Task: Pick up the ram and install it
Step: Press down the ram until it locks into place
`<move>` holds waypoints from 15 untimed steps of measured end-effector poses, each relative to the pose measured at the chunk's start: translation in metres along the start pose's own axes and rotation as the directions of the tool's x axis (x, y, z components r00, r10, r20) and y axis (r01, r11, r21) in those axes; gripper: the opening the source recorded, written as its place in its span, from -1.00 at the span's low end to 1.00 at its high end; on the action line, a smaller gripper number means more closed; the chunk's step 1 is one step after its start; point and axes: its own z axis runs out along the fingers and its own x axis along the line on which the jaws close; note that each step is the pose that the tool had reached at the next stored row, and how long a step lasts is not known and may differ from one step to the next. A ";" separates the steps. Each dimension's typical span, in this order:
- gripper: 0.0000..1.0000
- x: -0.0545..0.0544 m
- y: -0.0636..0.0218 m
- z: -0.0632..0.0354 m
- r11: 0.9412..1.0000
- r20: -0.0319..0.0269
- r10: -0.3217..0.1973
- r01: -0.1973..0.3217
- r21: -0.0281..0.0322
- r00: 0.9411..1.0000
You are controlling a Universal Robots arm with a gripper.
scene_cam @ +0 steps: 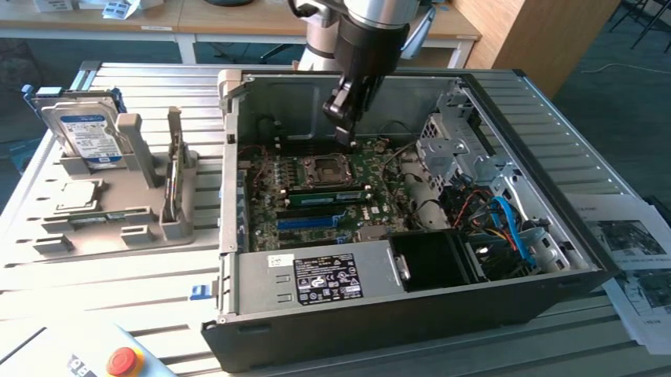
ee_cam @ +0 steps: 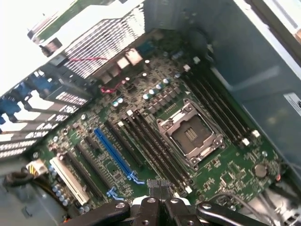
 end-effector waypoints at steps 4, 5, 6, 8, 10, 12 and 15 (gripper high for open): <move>-0.80 0.000 0.0000 0.0000 0.997 0.004 0.072 -0.072 -0.002 0.997; -0.80 0.000 0.0000 0.0000 0.996 0.005 0.090 -0.090 -0.002 0.996; -0.80 0.000 0.0000 0.0000 0.994 0.006 0.107 -0.107 -0.002 0.994; -0.80 0.000 0.0000 0.0000 0.990 0.008 0.143 -0.143 -0.003 0.990; -0.80 0.000 -0.0001 0.0000 0.984 0.010 0.178 -0.178 -0.004 0.984; -0.80 0.000 0.0000 0.0000 0.977 0.012 0.213 -0.213 -0.005 0.977; -0.80 0.000 0.0000 0.0000 0.965 0.015 0.262 -0.262 -0.007 0.965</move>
